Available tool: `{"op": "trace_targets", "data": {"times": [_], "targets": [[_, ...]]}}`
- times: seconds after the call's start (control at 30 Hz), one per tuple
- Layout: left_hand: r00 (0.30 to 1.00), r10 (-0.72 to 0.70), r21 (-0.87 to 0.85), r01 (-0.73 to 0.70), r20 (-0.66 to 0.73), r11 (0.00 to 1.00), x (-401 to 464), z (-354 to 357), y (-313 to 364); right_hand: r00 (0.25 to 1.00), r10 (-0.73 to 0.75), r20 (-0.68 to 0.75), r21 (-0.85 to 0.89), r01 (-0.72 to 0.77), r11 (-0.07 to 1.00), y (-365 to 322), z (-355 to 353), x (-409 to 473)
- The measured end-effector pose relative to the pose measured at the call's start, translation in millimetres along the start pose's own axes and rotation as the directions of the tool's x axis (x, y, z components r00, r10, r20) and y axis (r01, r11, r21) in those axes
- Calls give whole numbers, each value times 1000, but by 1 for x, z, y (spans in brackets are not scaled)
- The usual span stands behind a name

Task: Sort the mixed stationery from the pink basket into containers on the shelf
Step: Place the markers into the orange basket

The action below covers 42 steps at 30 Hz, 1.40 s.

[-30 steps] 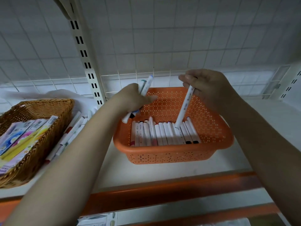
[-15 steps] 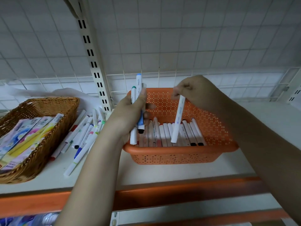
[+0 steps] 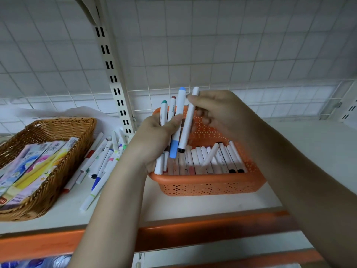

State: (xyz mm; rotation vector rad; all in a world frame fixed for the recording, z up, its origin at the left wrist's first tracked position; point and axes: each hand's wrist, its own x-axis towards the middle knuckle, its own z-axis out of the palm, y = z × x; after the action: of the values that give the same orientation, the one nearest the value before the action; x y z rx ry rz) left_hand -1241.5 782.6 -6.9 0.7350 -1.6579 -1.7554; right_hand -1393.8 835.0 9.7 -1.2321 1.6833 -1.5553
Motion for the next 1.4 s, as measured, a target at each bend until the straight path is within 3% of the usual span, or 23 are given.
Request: {"op": "trace_targets", "data": {"times": [0.17,0.27,0.4,0.47,0.53,0.6,0.63,0.7,0.77,0.83,0.9,0.97,1.07,1.17,1.23,1.3,1.4], "targets": [[998,-55,-118,54,-3,992,8,-5,5,998,-51,-46,-77,47,996,-7,-26,-1],[996,-88,-83,86,-26,993,13,-7,8,995,-83,-60,-285,62,957,-4,-38,-5],[998,-70,42,70,-10,997,26,-8,9,975,-212,-61,-530,148,835,6,-58,-9],[996,-86,102,85,11,991,33,-9,9,965,-263,13,-648,208,732,7,-65,-14],[992,-122,136,115,39,984,37,-10,10,964,-62,258,-777,246,579,10,-69,-20],[985,-156,149,143,79,978,40,-9,11,838,308,451,-826,261,499,15,-66,-28],[981,-167,160,150,98,976,40,-7,12,797,355,488,-803,250,541,16,-62,-29],[975,-175,157,154,134,976,40,-1,13,881,186,436,-696,199,690,11,-51,-27],[966,-184,132,162,180,978,40,8,14,974,3,226,-553,126,824,3,-41,-20],[951,-199,167,162,237,973,38,15,13,997,-49,58,-363,67,929,-6,-32,-11],[934,-228,215,171,275,962,38,19,12,994,-103,-36,-305,88,948,-11,-28,-2],[933,-249,185,205,261,961,39,22,11,988,-131,-80,-362,94,928,-10,-32,3],[941,-288,36,286,177,958,44,21,11,998,-46,-43,-505,18,863,-2,-53,10],[928,-335,-62,349,161,935,49,16,10,944,323,74,-750,-161,642,13,-62,12],[936,-323,-68,334,142,940,49,15,8,888,442,127,-832,-147,535,20,-56,8],[948,-293,-93,305,122,948,49,20,9,935,322,153,-776,-88,624,21,-49,7],[953,-270,-132,288,136,949,50,28,10,937,250,244,-468,-112,876,12,-30,6]]}}
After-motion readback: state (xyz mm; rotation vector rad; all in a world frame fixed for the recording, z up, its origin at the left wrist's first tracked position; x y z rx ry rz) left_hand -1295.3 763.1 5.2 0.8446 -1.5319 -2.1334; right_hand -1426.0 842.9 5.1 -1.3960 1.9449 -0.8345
